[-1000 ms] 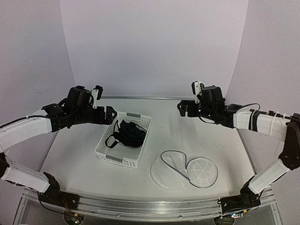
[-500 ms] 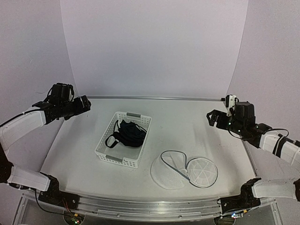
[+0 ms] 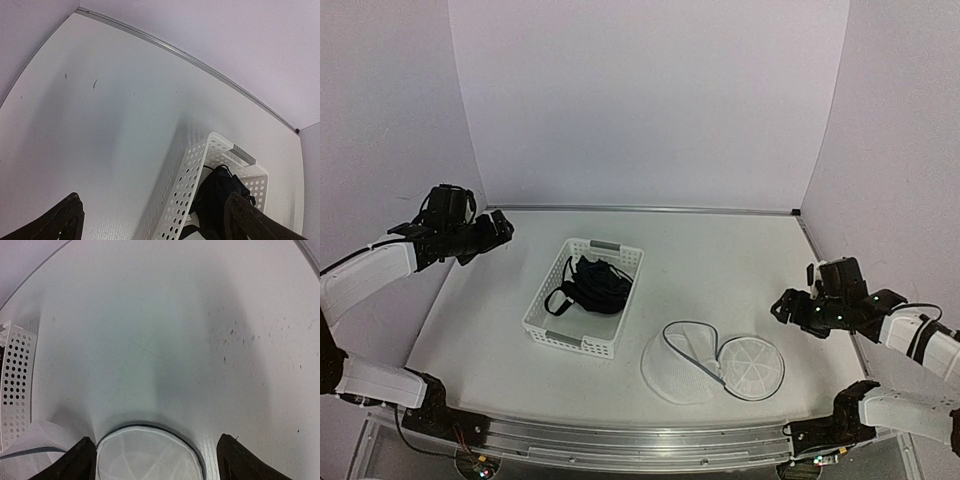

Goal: Unzip the laundry bag and remove the bra
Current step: Close the laundry bag at the center of the board.

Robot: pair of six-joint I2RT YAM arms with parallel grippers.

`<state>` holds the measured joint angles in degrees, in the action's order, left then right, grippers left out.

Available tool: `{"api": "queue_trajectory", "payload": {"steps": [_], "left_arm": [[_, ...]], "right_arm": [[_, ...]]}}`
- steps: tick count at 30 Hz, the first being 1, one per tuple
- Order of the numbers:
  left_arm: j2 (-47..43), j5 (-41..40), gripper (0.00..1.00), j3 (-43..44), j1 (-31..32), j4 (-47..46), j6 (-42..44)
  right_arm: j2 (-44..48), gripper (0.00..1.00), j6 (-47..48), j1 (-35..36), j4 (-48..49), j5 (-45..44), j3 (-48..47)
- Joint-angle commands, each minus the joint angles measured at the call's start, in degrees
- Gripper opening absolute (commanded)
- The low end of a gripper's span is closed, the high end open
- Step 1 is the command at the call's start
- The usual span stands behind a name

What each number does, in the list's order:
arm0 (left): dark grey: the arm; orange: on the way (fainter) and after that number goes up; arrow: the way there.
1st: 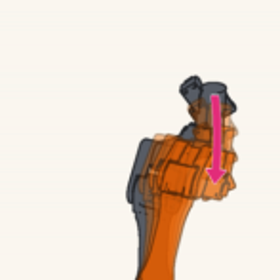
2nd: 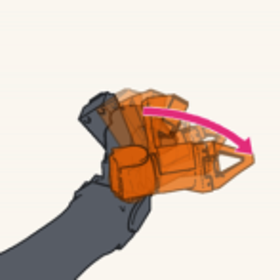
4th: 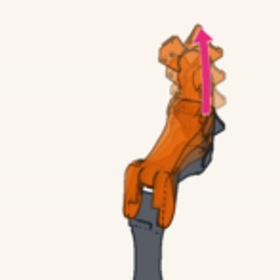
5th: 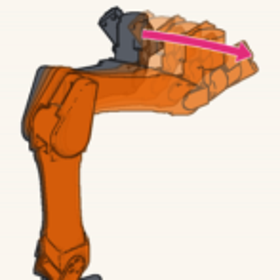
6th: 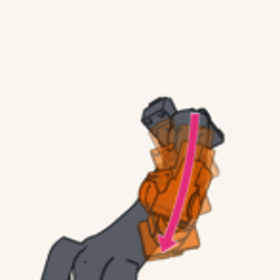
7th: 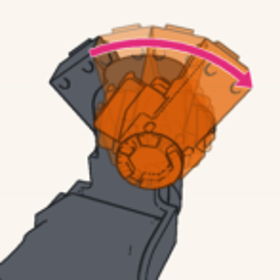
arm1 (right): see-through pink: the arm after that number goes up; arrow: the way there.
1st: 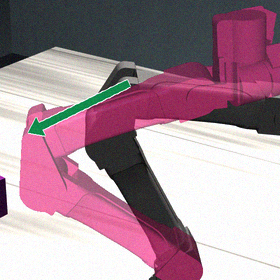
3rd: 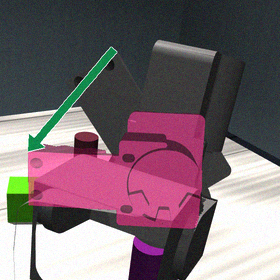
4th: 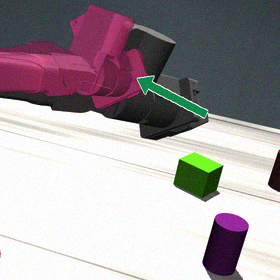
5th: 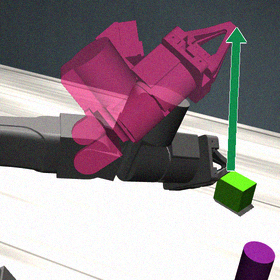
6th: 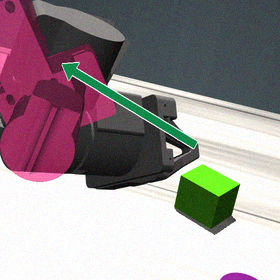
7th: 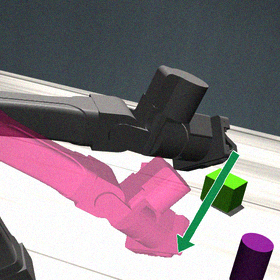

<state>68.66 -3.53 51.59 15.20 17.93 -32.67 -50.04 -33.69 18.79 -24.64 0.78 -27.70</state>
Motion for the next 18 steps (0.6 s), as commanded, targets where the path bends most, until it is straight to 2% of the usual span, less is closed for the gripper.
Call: {"api": "queue_trajectory", "payload": {"steps": [1,13,18], "left_arm": [[-1.5,1.3,0.98,0.3,0.0,-1.9,-0.4],[-2.5,2.0,0.97,0.4,0.0,-1.9,0.2],[-2.5,2.1,0.97,0.5,-0.1,-1.9,0.5]], "right_arm": [[-0.7,0.81,-5.0,-0.5,-3.0,4.6,2.6],[-6.8,0.69,-10.7,-1.0,-3.0,6.8,6.4],[-6.3,0.66,-11.4,-1.0,-2.6,6.4,7.5]]}}
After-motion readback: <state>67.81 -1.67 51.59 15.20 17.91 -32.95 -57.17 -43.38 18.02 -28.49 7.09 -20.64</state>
